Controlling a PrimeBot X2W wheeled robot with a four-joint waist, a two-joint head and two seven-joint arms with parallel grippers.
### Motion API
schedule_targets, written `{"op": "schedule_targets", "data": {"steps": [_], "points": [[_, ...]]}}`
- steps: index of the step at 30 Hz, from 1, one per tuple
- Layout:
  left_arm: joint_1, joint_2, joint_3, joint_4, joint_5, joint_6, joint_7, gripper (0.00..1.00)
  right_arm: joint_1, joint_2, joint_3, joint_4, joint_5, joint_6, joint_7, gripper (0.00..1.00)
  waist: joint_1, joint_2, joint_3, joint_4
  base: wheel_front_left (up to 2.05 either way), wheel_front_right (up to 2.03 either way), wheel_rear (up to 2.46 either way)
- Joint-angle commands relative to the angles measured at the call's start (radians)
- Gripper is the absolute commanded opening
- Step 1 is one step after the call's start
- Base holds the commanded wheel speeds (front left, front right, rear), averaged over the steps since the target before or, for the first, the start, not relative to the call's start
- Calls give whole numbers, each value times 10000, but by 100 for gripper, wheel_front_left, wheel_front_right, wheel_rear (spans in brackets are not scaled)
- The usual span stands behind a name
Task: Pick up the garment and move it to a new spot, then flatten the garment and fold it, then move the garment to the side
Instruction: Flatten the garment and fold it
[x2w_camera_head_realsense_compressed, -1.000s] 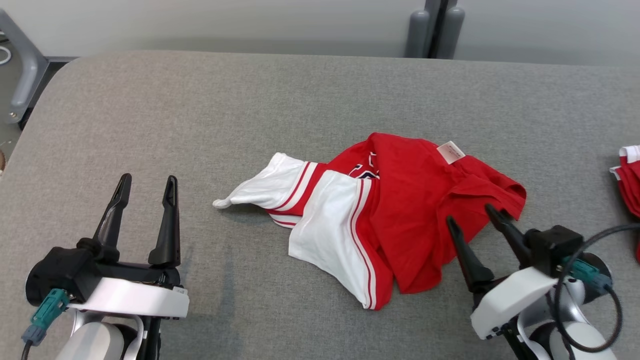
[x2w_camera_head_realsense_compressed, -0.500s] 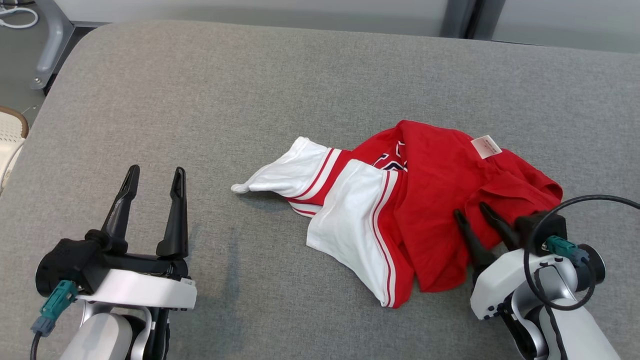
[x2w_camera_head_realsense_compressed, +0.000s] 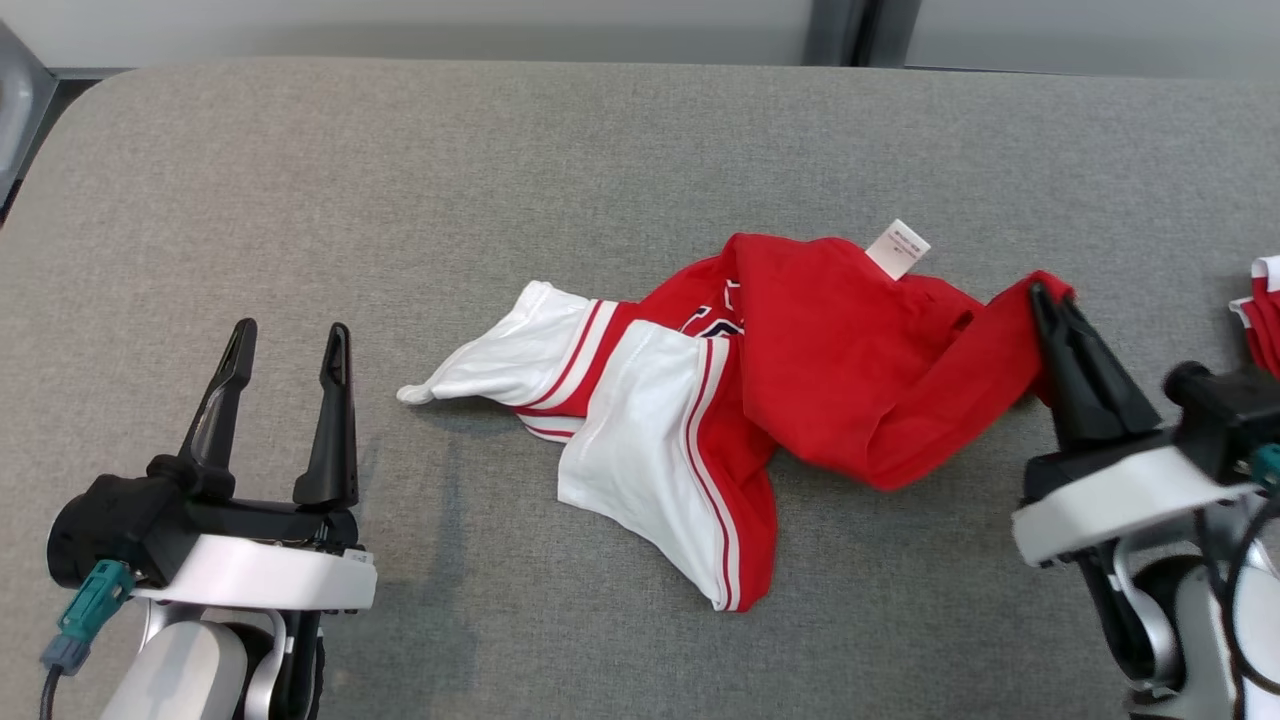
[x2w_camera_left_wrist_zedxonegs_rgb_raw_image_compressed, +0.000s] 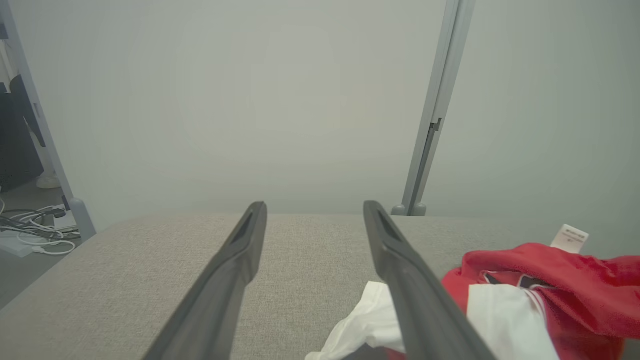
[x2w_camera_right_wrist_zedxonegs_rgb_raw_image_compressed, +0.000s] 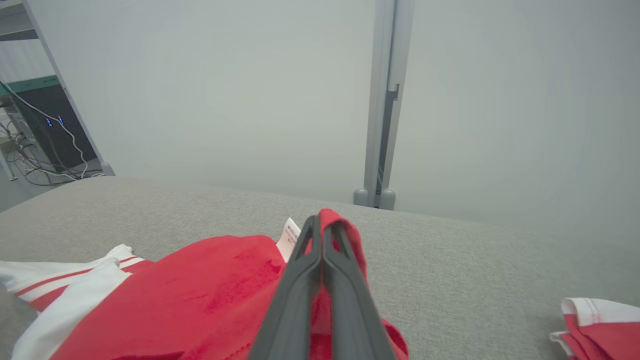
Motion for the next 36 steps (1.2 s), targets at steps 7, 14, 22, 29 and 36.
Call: {"op": "schedule_targets", "data": {"steps": [7, 14, 22, 29, 36], "points": [[191, 111, 207, -127, 88, 41, -36, 100, 1841, 75, -1480, -1672, 36, 3, 546, 0, -1, 0, 0, -443, 0, 0, 0], [197, 181, 232, -170, 59, 48, -31, 100, 3024, 75, -2158, -829, 1179, 3, 613, 0, -1, 0, 53, -605, 0, 0, 0], [242, 263, 245, -201, 16, 112, 1, 100, 2836, 67, -2438, 2011, 1934, 3, -187, 0, -1, 0, 145, -746, 0, 0, 0], [301, 284, 201, -215, -33, 149, 58, 100, 2223, 87, -1965, 3409, 1901, 3, -853, 100, -1, 0, 99, -738, 0, 0, 0], [462, 272, 227, -195, -98, 247, 50, 100, 2021, 61, -2137, 2205, 1347, 3, -1330, 100, -1, 0, -144, -813, 0, 0, 0]]}}
